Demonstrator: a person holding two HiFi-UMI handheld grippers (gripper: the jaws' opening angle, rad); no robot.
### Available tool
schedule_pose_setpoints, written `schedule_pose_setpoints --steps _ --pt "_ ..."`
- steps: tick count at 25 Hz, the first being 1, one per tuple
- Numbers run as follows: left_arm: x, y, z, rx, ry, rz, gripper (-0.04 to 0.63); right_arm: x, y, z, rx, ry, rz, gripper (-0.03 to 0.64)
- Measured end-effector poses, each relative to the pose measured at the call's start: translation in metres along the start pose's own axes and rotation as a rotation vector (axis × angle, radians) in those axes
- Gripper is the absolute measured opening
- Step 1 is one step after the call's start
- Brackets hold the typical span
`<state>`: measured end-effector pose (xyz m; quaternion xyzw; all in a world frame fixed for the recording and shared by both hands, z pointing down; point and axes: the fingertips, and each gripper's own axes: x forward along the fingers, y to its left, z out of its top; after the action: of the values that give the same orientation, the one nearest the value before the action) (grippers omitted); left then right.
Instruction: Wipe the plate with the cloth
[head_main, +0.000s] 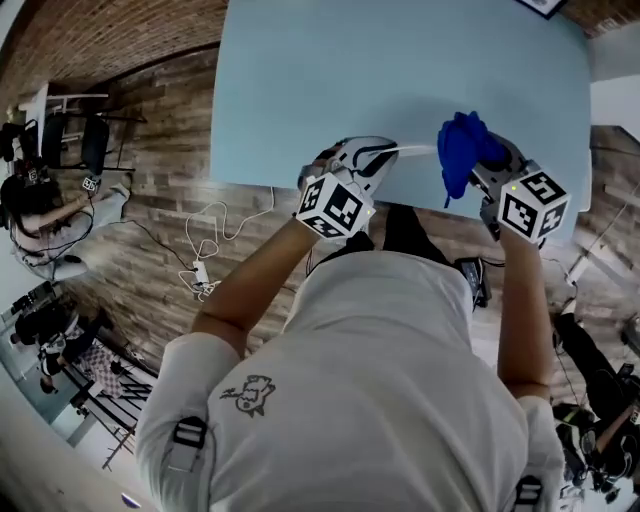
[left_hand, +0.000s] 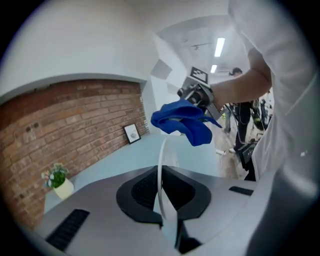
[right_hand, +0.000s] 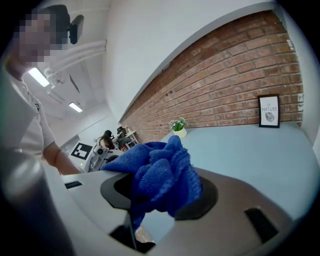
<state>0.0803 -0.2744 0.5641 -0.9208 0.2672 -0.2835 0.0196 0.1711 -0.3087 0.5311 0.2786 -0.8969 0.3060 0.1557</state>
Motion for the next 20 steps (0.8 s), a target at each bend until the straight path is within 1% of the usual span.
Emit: schedule_pose_setpoints --steps 4,5,7,10,13,16,18,20 --pt "0.017 0.019 -0.046 -0.309 0.042 -0.009 0.023 0.023 -0.023 -0.030 0.022 0.061 -0.008 0.169" --pt "0.021 0.022 -0.058 -0.368 0.059 -0.008 0.023 0.028 -0.030 -0.036 0.028 0.058 -0.023 0.169" --pt "0.030 0.026 -0.078 -0.462 0.084 -0.001 0.023 0.037 -0.043 -0.045 0.027 0.042 -0.054 0.169" --pt "0.042 0.027 -0.100 -0.605 0.094 0.003 0.023 0.050 -0.056 -0.064 0.032 0.061 -0.055 0.169" --pt "0.055 0.029 -0.127 -0.736 0.104 -0.003 0.023 0.071 -0.066 -0.081 0.051 0.095 -0.039 0.169" --pt "0.067 0.028 -0.152 -0.859 0.107 -0.016 0.023 0.092 -0.073 -0.092 0.048 0.100 -0.033 0.169" --pt "0.073 0.019 -0.160 -0.910 0.114 -0.023 0.023 0.097 -0.075 -0.097 0.027 0.093 -0.037 0.169" --pt "0.078 0.010 -0.163 -0.941 0.126 -0.025 0.023 0.100 -0.075 -0.103 0.014 0.097 -0.027 0.169"
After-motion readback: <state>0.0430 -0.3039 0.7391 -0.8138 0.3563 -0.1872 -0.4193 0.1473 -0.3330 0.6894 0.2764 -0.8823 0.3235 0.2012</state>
